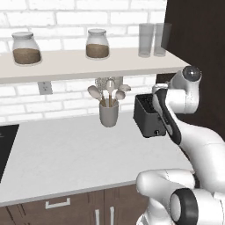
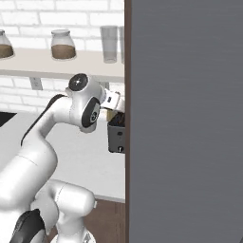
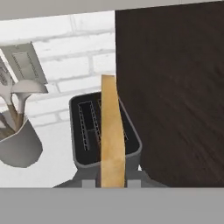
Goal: Start the toaster. Once the lever pops up, take the bread to the plate on the dining counter.
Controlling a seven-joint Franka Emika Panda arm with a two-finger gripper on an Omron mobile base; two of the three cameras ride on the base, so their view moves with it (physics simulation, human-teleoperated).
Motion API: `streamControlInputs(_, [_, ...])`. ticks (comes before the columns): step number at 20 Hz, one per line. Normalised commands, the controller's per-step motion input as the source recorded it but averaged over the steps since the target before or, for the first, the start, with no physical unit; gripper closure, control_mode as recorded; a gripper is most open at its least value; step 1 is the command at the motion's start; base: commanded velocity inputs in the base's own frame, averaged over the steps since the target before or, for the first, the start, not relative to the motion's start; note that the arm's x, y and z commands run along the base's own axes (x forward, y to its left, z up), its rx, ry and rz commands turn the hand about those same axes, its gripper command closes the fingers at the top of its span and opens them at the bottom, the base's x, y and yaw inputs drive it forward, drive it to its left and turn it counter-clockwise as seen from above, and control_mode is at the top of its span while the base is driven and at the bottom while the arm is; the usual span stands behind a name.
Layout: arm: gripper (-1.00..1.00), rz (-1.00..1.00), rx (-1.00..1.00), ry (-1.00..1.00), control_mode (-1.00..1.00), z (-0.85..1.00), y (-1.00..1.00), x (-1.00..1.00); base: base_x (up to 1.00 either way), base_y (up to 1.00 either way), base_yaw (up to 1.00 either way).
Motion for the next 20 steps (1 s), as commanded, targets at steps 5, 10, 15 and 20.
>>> streamControlInputs(5, [1.0,-0.01,0.0,0.0,-1.0,0.01,0.27,-1.0,0.0,0.0,0.0])
streamControlInputs(10, [1.0,0.0,0.0,0.01,-1.0,0.1,0.32,-1.0,0.0,0.0,0.0])
streamControlInputs(15, [1.0,0.0,0.01,0.04,-1.0,0.26,0.34,-0.85,0.0,0.0,0.0])
streamControlInputs(20, [1.0,0.0,0.05,0.11,-1.0,0.42,0.23,-0.66,0.0,0.0,0.0])
